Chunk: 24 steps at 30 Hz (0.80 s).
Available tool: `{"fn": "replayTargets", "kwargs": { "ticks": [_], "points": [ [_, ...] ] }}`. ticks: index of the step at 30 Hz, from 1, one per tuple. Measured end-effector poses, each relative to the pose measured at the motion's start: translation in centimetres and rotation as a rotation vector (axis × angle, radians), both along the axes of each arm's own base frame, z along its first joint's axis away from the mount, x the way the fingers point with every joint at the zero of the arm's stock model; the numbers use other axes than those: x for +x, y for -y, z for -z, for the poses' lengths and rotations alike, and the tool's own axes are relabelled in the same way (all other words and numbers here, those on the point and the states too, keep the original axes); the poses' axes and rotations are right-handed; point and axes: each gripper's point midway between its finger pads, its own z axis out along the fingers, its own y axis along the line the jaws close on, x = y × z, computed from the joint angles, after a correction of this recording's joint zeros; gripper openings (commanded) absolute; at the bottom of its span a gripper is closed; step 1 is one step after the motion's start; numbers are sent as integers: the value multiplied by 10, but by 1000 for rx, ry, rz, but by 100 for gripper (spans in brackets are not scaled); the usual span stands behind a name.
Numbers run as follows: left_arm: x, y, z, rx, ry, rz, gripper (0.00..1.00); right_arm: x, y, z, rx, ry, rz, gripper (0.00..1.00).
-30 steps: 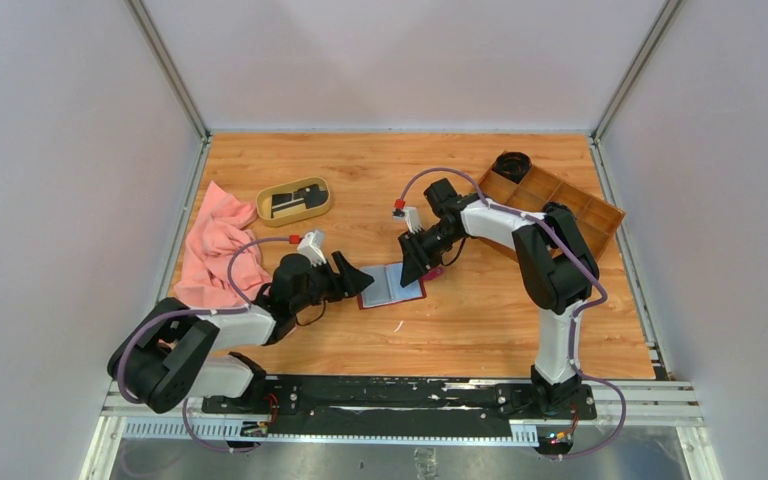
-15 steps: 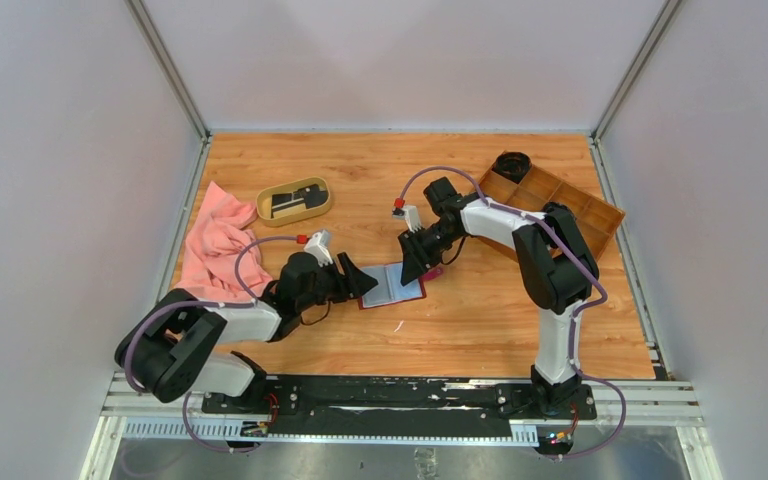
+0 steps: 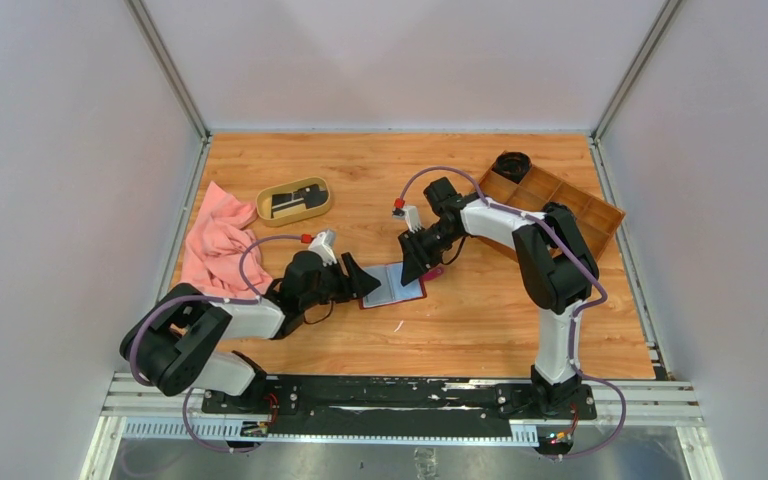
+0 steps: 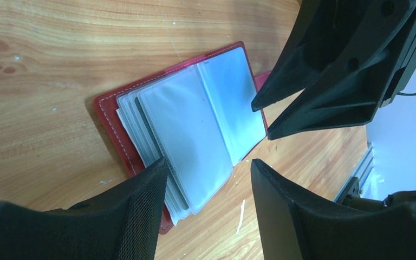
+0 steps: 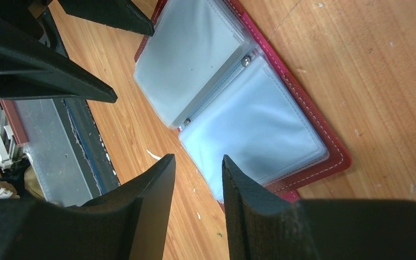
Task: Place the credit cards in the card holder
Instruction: Turn over the card slot in the card holder.
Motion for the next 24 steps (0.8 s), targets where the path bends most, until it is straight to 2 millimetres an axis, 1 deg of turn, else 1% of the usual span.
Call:
{"fn": "replayTargets", "kwargs": {
  "ticks": [9,17,24],
  "points": [
    [1,5,-5,-8,11,11,58,-2,1,5,-12,-18,0,41],
    [4,9,-3,-5,-1,20,58,-3,2,5,-15,-24,0,41],
    [7,19,-15,-29,20,43,57,-3,2,5,-15,-24,0,41]
  ]
}}
